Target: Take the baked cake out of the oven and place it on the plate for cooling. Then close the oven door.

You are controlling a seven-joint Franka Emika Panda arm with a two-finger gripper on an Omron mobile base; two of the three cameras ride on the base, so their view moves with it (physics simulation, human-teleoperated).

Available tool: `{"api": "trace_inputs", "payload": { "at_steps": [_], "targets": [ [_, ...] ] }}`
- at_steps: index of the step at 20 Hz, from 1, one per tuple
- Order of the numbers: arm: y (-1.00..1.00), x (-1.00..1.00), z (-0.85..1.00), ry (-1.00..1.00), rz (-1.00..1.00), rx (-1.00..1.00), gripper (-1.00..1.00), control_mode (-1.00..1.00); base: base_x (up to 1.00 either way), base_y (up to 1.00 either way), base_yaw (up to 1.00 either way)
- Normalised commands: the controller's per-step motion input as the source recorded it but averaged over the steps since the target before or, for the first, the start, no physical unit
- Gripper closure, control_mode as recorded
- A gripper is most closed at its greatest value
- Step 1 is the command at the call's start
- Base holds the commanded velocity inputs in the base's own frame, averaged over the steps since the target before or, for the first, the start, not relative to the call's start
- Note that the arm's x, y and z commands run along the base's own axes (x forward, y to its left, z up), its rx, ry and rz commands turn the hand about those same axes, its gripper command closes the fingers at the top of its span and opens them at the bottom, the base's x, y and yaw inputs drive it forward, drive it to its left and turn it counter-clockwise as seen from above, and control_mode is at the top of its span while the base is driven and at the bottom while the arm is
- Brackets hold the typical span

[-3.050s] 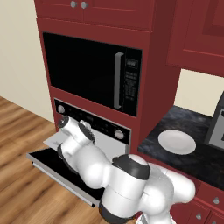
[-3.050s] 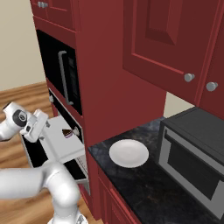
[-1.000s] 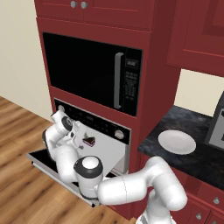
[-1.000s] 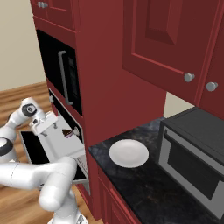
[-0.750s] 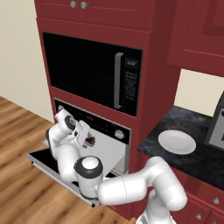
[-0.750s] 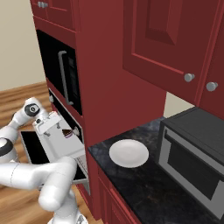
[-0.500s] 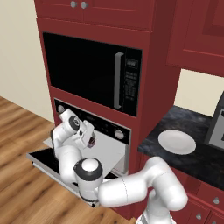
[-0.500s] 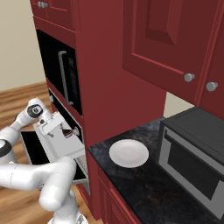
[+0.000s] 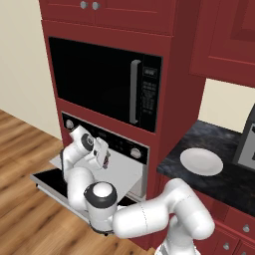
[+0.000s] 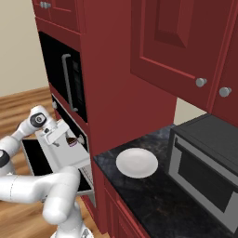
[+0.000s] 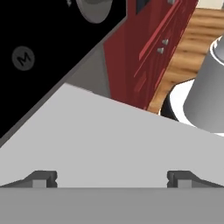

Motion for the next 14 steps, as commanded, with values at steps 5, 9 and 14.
{"api": "trace_inputs", "payload": {
  "at_steps": [5,9,14],
  "targets": [
    [0.00,0.18,-0.01,0.00,0.06,0.00,-1.00,-1.00,0.00,0.00,0.00],
    [0.00,0.16,-0.07,0.00,0.06,0.00,-1.00,-1.00,0.00,0.00,0.00],
    [0.00,0.14,-0.23,0.00,0.05,0.00,-1.00,-1.00,0.00,0.00,0.00]
  ]
}}
